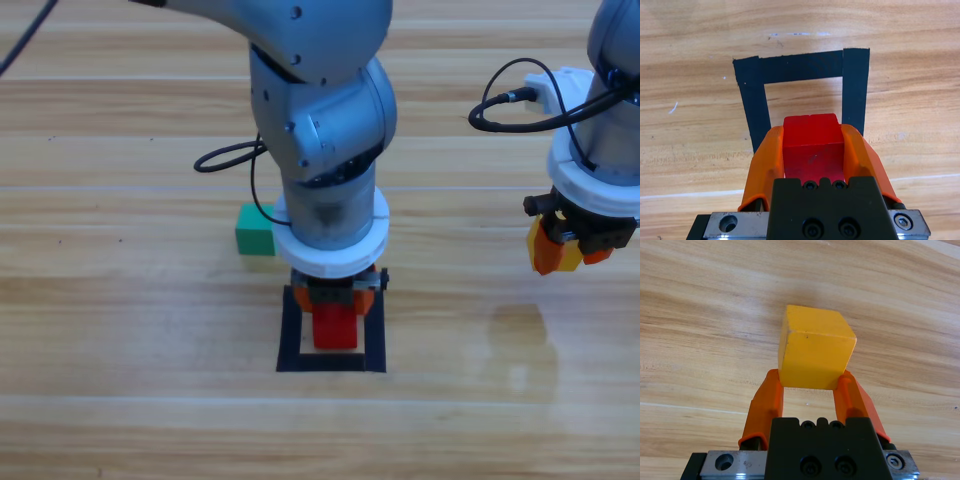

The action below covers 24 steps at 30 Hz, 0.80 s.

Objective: Stack the blocks in the rectangular block: red at the bottom, yellow in the middle, green on top

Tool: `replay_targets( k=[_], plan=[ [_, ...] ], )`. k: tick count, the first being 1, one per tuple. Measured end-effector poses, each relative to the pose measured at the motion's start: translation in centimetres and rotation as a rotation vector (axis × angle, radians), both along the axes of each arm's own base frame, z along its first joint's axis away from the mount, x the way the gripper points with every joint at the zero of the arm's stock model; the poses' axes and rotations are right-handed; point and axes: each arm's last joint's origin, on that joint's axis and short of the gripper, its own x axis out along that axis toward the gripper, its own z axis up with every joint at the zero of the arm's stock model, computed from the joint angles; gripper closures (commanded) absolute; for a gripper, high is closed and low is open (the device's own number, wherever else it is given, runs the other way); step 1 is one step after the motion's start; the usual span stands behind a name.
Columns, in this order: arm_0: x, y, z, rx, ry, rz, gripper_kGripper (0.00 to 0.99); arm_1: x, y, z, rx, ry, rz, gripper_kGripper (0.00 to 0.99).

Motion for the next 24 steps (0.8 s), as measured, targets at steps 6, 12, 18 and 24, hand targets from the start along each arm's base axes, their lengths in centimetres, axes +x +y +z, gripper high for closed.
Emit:
replay_targets(
  k=[6, 12, 18, 24],
  plan=[
    [0.06, -0.04, -0.11, 0.003, -0.005, 0.001, 0.872, 0.0, 0.0, 0.0, 0.0, 0.0, 0.0, 0.812],
    [0.09, -0.05, -0.1, 0.004, -0.011, 0.001, 0.872, 0.0, 0.0, 0.0, 0.0, 0.0, 0.0, 0.812],
    [0.09, -0.05, -0.11, 0.005, -0.012, 0.001, 0.872, 0.0, 0.0, 0.0, 0.0, 0.0, 0.0, 0.812],
    [0.09, -0.04, -0.14, 0.006, -0.012, 0.001, 0.872, 0.0, 0.0, 0.0, 0.0, 0.0, 0.0, 0.812]
  ],
)
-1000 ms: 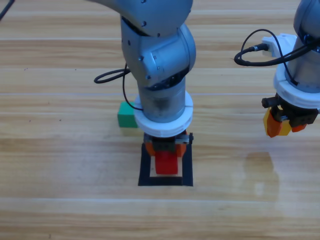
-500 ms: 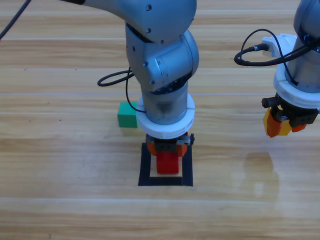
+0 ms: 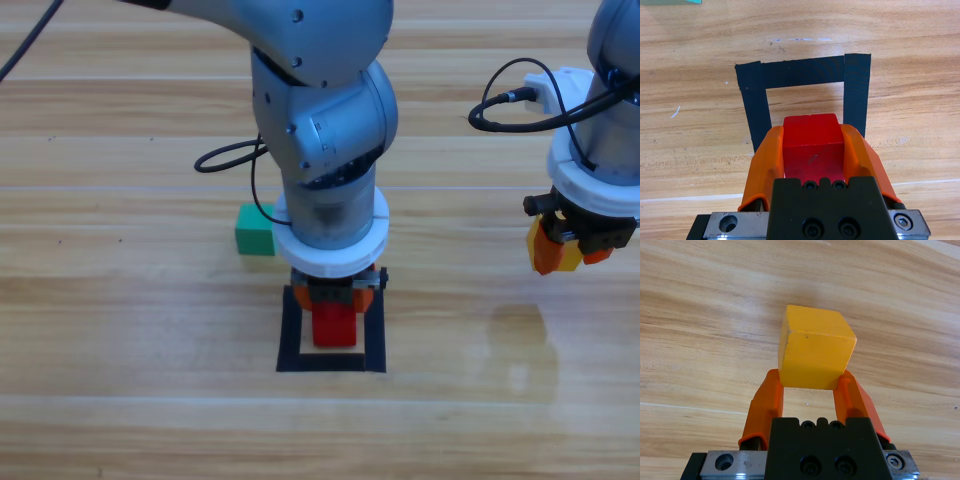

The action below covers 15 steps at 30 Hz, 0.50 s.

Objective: Stack the blocks in the rectangular block: red at the bottom, yellow in the middle, green on top

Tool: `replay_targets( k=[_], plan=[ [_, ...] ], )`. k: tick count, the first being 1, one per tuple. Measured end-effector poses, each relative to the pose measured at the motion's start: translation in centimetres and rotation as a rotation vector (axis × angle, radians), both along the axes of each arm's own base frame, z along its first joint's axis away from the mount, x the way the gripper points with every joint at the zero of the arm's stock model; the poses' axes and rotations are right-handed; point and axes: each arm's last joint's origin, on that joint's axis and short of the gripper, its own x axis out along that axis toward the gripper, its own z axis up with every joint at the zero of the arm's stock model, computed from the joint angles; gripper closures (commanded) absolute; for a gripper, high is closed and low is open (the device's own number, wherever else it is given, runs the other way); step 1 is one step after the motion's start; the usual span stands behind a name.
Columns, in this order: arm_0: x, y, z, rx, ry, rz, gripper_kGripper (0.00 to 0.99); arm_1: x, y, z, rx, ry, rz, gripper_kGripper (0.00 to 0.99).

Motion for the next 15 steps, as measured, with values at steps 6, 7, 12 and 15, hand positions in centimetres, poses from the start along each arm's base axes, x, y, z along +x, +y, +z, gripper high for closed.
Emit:
replay_targets(
  k=[6, 7, 12, 15],
  plan=[
    [-0.1, -0.07, -0.01, 0.0, 0.0, 0.002, 0.872, 0.0, 0.0, 0.0, 0.0, 0.0, 0.0, 0.811],
    [-0.15, -0.11, -0.01, 0.0, 0.0, 0.001, 0.87, 0.0, 0.0, 0.0, 0.0, 0.0, 0.0, 0.811],
    [-0.59, -0.52, -0.15, 0.002, -0.002, -0.004, 0.87, 0.0, 0.0, 0.0, 0.0, 0.0, 0.0, 0.811],
    [-0.66, -0.68, -0.47, 0.006, 0.002, -0.006, 0.87, 0.0, 0.0, 0.0, 0.0, 0.0, 0.0, 0.811]
  ],
)
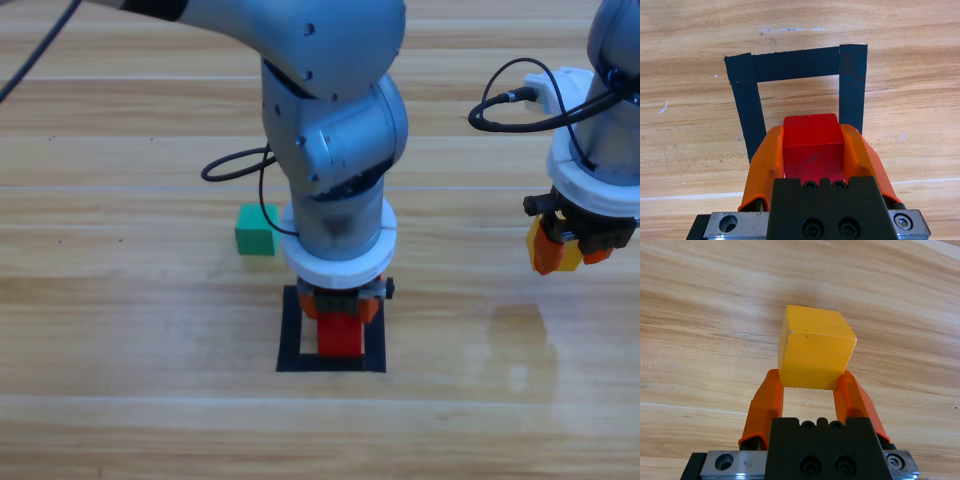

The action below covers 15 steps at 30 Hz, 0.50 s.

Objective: Stack the blocks in the rectangular block: red at the bottom, yellow in the middle, green on top

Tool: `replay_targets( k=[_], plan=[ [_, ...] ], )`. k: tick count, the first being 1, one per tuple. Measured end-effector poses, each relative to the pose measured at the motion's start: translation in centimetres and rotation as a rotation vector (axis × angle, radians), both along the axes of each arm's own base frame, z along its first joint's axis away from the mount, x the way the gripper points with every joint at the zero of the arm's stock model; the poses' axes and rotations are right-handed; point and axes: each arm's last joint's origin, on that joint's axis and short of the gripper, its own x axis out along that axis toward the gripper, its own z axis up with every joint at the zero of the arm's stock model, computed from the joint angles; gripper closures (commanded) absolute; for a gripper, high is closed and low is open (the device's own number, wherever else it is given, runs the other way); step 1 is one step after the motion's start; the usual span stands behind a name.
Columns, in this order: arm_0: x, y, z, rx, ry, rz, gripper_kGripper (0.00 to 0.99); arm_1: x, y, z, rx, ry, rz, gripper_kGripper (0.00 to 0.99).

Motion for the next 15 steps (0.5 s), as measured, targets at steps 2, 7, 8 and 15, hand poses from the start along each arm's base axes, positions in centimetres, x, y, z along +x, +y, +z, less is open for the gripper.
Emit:
replay_targets(
  k=[2, 7, 8, 15],
  plan=[
    [0.04, -0.07, -0.37, 0.006, 0.004, 0.0, 0.87, 0.0, 0.0, 0.0, 0.0, 0.0, 0.0, 0.811],
    [0.09, -0.15, -0.57, 0.01, 0.001, 0.0, 0.87, 0.0, 0.0, 0.01, 0.0, 0.0, 0.0, 0.811],
    [0.09, -0.16, -0.57, 0.011, 0.0, 0.0, 0.87, 0.01, 0.0, 0.01, 0.0, 0.0, 0.0, 0.811],
    [0.07, -0.17, -0.57, 0.011, -0.001, -0.001, 0.872, 0.01, 0.01, 0.02, 0.001, -0.001, 0.0, 0.811]
  ],
)
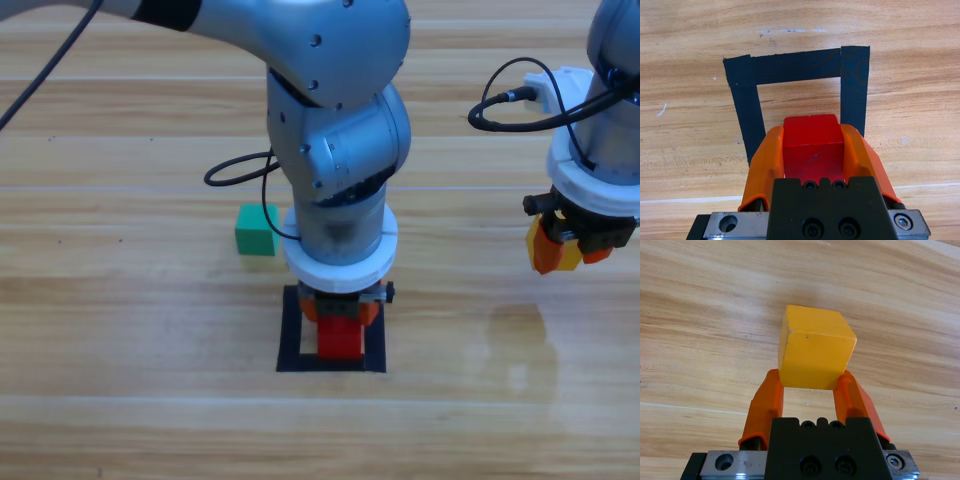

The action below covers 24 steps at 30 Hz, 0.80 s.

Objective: Stack the blocks in the rectangular block: red at the bottom, yellow in the middle, green on top

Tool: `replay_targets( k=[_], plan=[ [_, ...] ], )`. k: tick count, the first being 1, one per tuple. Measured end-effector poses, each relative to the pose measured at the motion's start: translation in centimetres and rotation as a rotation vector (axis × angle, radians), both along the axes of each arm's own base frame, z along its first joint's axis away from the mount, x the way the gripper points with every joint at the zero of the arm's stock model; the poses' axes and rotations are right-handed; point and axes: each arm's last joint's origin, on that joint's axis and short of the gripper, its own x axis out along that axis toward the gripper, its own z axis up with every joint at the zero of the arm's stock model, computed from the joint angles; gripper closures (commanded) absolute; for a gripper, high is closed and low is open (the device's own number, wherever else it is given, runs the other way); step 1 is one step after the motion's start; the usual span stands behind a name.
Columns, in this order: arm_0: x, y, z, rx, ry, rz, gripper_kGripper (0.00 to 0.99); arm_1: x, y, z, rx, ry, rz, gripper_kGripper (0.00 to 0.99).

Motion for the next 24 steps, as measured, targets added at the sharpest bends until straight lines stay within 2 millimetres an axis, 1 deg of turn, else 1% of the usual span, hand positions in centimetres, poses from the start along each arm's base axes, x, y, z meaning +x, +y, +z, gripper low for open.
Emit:
replay_targets(
  k=[8, 9, 10, 11, 12, 13, 14, 15, 24],
  plan=[
    [0.0, 0.0, 0.0, 0.0, 0.0, 0.0, 0.869, 0.04, 0.03, 0.06, 0.002, -0.002, 0.0, 0.811],
    [0.0, 0.0, 0.0, 0.0, -0.001, 0.0, 0.864, 0.04, 0.03, 0.06, 0.002, -0.002, 0.0, 0.811],
    [0.0, 0.0, 0.0, 0.001, -0.001, 0.0, 0.827, 0.04, 0.04, 0.06, 0.002, -0.002, 0.0, 0.811],
    [0.0, 0.0, 0.0, 0.001, -0.001, 0.0, 0.765, 0.04, 0.04, 0.06, 0.002, -0.002, 0.0, 0.811],
    [0.0, 0.0, 0.0, 0.001, -0.001, 0.0, 0.564, 0.04, 0.04, 0.06, 0.002, -0.002, 0.0, 0.811],
    [0.0, 0.0, 0.0, 0.001, -0.001, 0.0, 0.185, 0.04, 0.04, 0.06, 0.002, -0.002, 0.0, 0.811],
    [0.0, 0.0, 0.0, 0.001, -0.001, 0.0, 0.033, 0.04, 0.04, 0.06, 0.002, -0.002, 0.0, 0.811],
    [0.0, 0.0, 0.0, 0.001, -0.001, 0.0, 0.001, 0.04, 0.04, 0.06, 0.002, -0.002, 0.0, 0.811],
    [0.01, 0.03, 0.02, 0.0, -0.003, 0.012, 0.0, 0.04, 0.04, 0.06, 0.002, -0.002, 0.0, 0.811]
  ],
)
